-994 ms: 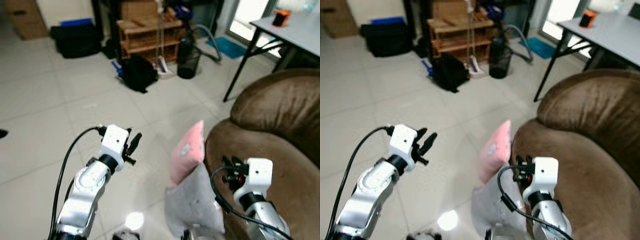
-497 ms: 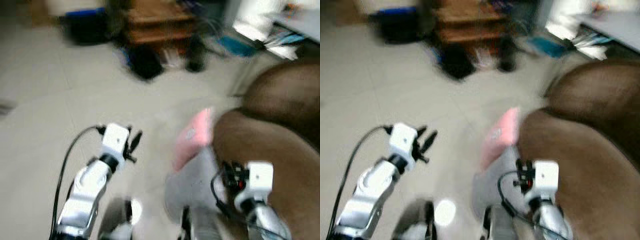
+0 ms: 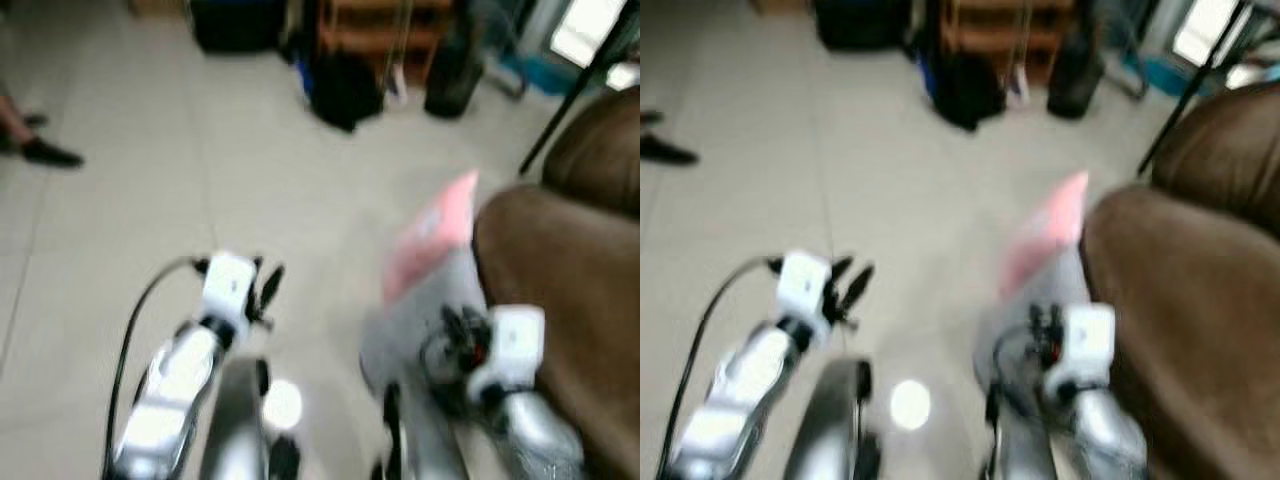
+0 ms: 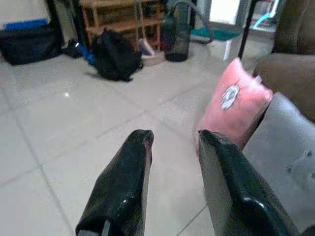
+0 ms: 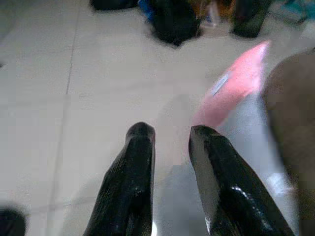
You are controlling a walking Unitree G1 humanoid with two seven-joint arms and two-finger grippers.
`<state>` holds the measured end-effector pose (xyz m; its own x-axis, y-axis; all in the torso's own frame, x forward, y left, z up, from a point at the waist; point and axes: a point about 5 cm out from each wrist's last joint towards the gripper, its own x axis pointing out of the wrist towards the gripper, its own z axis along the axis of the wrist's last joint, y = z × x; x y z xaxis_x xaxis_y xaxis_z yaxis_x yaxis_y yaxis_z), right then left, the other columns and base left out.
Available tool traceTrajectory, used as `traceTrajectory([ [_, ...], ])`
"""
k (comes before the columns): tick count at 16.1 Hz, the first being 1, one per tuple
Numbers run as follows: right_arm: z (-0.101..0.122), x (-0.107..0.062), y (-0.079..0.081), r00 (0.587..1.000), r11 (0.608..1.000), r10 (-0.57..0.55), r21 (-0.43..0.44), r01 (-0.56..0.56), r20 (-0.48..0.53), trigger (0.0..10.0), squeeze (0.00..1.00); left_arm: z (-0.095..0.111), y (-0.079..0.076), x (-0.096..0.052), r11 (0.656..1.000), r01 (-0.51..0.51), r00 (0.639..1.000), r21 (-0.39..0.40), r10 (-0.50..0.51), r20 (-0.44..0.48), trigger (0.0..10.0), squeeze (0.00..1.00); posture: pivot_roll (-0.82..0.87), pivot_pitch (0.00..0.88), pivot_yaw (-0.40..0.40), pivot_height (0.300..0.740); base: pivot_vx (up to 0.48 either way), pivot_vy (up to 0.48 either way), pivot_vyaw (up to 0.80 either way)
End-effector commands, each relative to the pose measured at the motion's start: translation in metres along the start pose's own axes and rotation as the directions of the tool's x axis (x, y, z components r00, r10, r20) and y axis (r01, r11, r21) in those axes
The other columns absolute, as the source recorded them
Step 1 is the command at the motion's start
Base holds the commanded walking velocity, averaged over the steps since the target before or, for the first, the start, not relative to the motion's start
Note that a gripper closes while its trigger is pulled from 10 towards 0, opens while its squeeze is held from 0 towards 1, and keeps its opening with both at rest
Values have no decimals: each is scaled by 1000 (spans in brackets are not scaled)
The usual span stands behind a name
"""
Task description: Move the pillow to the sofa from floor
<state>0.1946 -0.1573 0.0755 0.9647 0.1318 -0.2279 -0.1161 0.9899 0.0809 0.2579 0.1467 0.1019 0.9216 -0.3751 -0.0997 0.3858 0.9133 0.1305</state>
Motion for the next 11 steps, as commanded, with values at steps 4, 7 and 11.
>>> traceTrajectory([
  [4,5,1,-7,1000,1000,-13,-27,13,9,10000,0,5,-1,1,1000,5,1000,-2,-5,18,10000,0,-24,132,-65,570,248,0,0],
  [7,5,2,-7,1000,999,-13,-32,14,11,10000,0,4,-1,2,1000,5,1000,-4,-5,16,10000,0,-26,130,-67,570,247,0,0],
  [11,5,3,-8,1000,999,-15,-35,16,11,10000,0,4,-1,2,1000,10,1000,-6,-10,15,10000,0,-24,129,-66,570,252,0,0],
])
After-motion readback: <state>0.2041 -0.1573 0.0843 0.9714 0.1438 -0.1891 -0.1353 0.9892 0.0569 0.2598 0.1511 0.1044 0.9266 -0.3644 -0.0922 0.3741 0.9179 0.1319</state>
